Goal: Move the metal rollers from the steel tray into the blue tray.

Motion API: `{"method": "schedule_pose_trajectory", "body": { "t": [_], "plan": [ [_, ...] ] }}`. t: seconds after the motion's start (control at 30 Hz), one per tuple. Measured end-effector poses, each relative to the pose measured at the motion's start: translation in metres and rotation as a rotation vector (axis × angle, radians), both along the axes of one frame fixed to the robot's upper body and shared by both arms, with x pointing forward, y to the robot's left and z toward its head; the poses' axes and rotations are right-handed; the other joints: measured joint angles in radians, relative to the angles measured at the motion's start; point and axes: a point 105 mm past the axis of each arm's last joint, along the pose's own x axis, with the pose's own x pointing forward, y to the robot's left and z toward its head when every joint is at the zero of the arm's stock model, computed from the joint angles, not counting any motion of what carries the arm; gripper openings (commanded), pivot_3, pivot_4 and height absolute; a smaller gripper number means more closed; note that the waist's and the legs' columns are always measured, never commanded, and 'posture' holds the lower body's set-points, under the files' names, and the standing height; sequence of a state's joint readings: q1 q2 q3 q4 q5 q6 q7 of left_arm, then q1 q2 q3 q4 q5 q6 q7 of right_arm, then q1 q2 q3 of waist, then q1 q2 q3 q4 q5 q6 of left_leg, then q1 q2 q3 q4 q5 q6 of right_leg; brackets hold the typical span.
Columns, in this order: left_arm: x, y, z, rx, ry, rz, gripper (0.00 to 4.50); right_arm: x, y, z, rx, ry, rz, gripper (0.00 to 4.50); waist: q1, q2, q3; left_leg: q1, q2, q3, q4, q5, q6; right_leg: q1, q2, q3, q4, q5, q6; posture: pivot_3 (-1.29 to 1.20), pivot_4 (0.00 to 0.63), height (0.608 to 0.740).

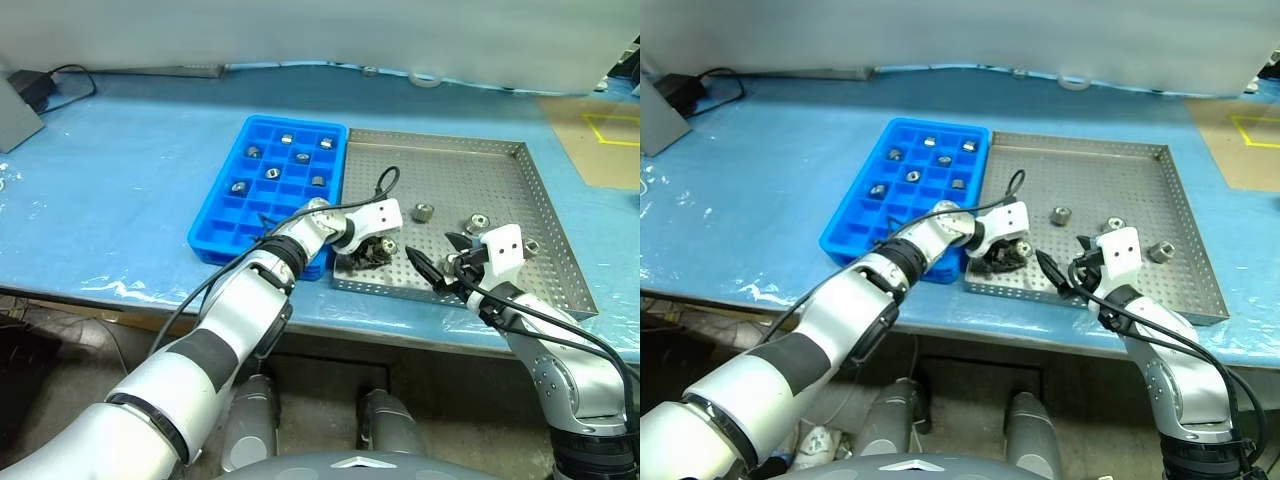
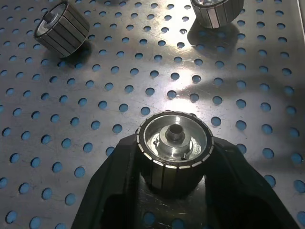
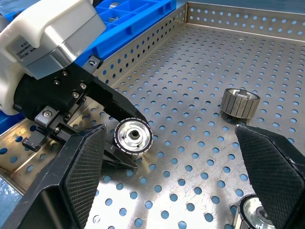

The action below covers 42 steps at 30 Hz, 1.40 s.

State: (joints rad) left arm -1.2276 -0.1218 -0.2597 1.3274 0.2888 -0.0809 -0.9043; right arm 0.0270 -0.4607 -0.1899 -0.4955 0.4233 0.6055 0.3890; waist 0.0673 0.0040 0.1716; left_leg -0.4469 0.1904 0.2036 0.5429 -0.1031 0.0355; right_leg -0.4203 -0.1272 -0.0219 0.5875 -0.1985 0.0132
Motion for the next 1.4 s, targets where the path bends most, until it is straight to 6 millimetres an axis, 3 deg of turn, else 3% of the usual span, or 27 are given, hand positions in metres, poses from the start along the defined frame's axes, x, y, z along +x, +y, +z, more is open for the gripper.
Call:
{"method": "schedule_pose_trajectory", "body": {
  "t": [0.13,0.2,0.27,0.33,0.43,0.53,0.67,0.8,0.97,1.17,1.4],
  "plan": [
    [0.003,0.0,0.012,-0.135,0.11,0.063,1.71,0.001,0.004,0.0,0.001,-0.008,0.009,4.5,0.0,0.0,0.0,-0.001,0.0,0.0,0.0,0.0,0.0,-0.001,0.0,0.0,0.0,0.0,0.0,-0.23,0.15,0.74],
    [0.009,0.0,0.03,-0.239,0.152,0.099,1.71,0.004,0.008,0.0,0.002,-0.01,0.025,4.5,0.0,0.0,0.0,-0.003,0.0,0.0,0.0,0.0,0.0,-0.003,0.0,-0.001,0.0,0.0,0.0,-0.2,0.15,0.74],
    [0.025,0.007,0.066,-0.379,0.119,0.162,1.71,0.011,0.019,0.001,0.006,-0.015,0.068,4.5,-0.006,0.0,0.0,-0.003,0.0,0.0,0.0,0.0,0.0,-0.003,0.001,-0.002,0.001,0.0,0.0,-0.17,0.15,0.74],
    [0.043,0.027,0.104,-0.491,0.014,0.233,1.71,0.019,0.028,0.005,0.006,-0.029,0.109,4.5,-0.012,0.0,0.0,-0.002,0.001,0.0,-0.001,0.0,0.0,-0.003,0.001,-0.003,0.001,0.0,0.0,-0.12,0.15,0.74],
    [0.063,0.067,0.13,-0.568,-0.128,0.379,1.71,0.03,0.038,0.006,0.009,-0.039,0.155,4.5,-0.014,0.001,0.0,-0.002,0.002,0.0,-0.001,0.0,0.0,-0.003,0.002,-0.003,0.001,0.0,0.0,-0.06,0.15,0.74],
    [0.07,0.113,0.117,-0.589,-0.187,0.54,1.71,0.039,0.049,0.003,0.008,-0.029,0.208,4.5,-0.007,0.001,-0.001,-0.004,0.002,-0.001,-0.001,0.0,0.0,-0.003,0.002,-0.003,0.0,0.0,-0.001,0.0,0.15,0.74],
    [0.057,0.164,0.085,-0.61,-0.138,0.717,1.71,0.05,0.065,-0.004,0.0,-0.013,0.287,4.5,0.016,0.0,0.0,-0.01,0.005,-0.001,0.002,0.001,0.002,-0.006,0.003,-0.004,0.001,0.0,-0.001,0.06,0.15,0.74],
    [0.033,0.198,0.088,-0.631,-0.119,0.764,1.71,0.056,0.083,-0.005,0.011,-0.015,0.363,4.5,0.042,0.0,0.0,-0.009,0.006,-0.001,0.003,0.001,0.001,-0.004,0.003,-0.005,0.002,0.0,-0.001,0.11,0.15,0.74],
    [0.012,0.243,0.077,-0.566,-0.083,0.851,1.71,0.059,0.089,-0.012,0.023,-0.001,0.391,4.5,0.058,0.0,0.0,-0.004,0.006,-0.002,0.0,0.003,-0.003,-0.003,0.003,-0.004,0.004,0.0,-0.001,0.16,0.15,0.74],
    [-0.007,0.259,0.051,-0.481,-0.001,0.873,1.71,0.058,0.093,-0.013,0.009,-0.007,0.418,4.5,0.061,0.0,0.0,-0.001,0.006,-0.002,-0.005,0.005,-0.006,-0.003,0.004,-0.003,0.004,0.0,-0.001,0.17,0.15,0.74],
    [-0.015,0.252,0.035,-0.373,0.047,0.814,1.71,0.056,0.093,-0.014,0.003,-0.004,0.426,4.5,0.059,0.0,0.0,0.001,0.006,-0.002,-0.007,0.005,-0.007,-0.003,0.005,-0.002,0.004,0.0,-0.001,0.13,0.15,0.74]
  ]
}}
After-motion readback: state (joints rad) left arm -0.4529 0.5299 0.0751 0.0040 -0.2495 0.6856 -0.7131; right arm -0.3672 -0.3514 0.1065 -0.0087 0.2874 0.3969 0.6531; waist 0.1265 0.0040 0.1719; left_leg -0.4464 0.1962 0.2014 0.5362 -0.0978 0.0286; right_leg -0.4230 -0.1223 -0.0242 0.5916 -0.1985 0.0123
